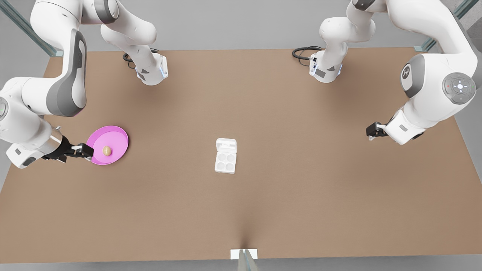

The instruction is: Pack egg into the box and close the box lid

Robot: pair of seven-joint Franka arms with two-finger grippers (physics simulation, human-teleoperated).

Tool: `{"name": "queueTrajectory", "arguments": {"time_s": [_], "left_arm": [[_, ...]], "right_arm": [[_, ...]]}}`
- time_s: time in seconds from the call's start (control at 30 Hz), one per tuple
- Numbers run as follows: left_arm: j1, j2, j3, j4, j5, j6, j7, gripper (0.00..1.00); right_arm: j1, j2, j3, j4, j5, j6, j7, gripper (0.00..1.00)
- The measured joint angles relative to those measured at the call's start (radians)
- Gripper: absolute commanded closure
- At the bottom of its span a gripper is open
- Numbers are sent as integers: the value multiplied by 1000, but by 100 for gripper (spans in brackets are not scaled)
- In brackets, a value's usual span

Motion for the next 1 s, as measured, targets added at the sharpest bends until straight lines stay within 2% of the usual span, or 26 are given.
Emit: {"name": "queueTrajectory", "arguments": {"time_s": [0.07,0.2,0.3,0.47,0.6,1.0], "left_arm": [[0,-2,0,0,0,-9,0,0],[1,-2,-6,0,1,-9,-3,0],[0,7,-3,8,3,-1,-4,0],[-1,3,0,8,5,-9,-20,0],[1,18,0,8,5,0,-18,0],[-2,28,-6,8,2,1,-20,0]], "right_arm": [[0,-14,-1,-67,-4,34,5,0],[-48,-158,-2,-604,-9,411,5,0],[-48,-163,-3,-761,-10,540,14,0],[-132,-20,-3,-777,-22,632,-72,0],[-165,-18,-5,-864,-63,746,-170,0],[-251,70,-5,-873,-88,776,-317,0]]}}
